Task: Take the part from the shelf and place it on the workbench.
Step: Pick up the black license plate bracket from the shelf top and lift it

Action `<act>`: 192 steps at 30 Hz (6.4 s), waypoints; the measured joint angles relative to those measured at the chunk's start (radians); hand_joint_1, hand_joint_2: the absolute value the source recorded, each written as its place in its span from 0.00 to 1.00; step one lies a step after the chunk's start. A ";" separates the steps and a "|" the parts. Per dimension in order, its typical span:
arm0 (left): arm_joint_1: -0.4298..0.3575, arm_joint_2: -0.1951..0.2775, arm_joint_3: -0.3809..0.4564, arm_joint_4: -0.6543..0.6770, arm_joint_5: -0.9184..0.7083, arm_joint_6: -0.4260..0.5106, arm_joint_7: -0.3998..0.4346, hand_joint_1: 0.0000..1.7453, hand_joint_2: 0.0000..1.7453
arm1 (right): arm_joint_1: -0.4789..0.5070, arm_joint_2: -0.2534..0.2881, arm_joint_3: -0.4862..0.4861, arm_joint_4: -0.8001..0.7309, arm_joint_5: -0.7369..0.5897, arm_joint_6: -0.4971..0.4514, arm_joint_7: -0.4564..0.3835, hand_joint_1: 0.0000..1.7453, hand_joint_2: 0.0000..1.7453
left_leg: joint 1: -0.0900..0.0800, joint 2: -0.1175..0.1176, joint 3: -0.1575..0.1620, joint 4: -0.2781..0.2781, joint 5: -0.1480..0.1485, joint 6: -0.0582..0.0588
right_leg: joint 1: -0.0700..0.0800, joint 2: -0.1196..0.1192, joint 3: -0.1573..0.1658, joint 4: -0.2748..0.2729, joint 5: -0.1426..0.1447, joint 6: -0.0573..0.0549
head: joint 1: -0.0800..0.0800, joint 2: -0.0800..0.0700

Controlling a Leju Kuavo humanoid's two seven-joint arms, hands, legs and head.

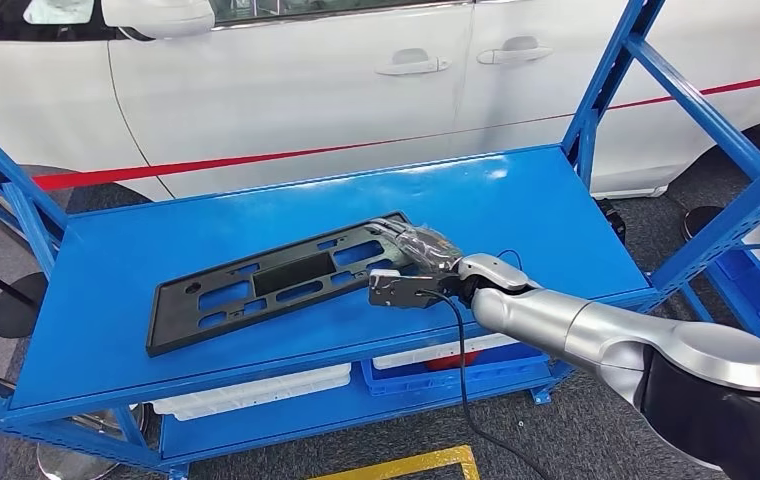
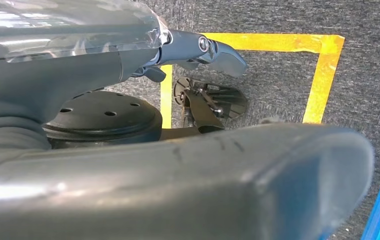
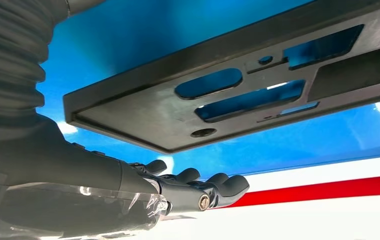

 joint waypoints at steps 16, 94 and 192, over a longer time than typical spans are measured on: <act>-0.009 0.000 0.007 0.000 -0.001 -0.024 0.012 0.00 0.00 | 0.039 -0.037 0.000 -0.025 0.001 -0.073 -0.037 0.00 1.00 | 0.000 0.000 0.000 0.000 0.000 0.000 | 0.000 0.000 0.000 0.000 0.000 0.000 | 0.000 0.000; -0.051 -0.005 0.035 0.003 -0.013 -0.116 0.053 0.00 0.00 | 0.946 -0.080 -0.868 -0.645 0.853 0.076 0.155 0.00 1.00 | 0.000 0.002 0.005 -0.001 -0.006 0.003 | 0.001 0.001 0.008 -0.002 -0.003 0.003 | 0.000 0.000; -0.061 -0.020 0.233 0.003 0.141 -0.116 0.022 0.00 0.00 | 0.108 0.419 -0.231 0.297 0.422 0.192 0.047 1.00 1.00 | 0.004 0.004 -0.081 0.006 0.074 0.007 | -0.009 -0.013 0.015 -0.027 0.006 0.022 | 0.001 0.000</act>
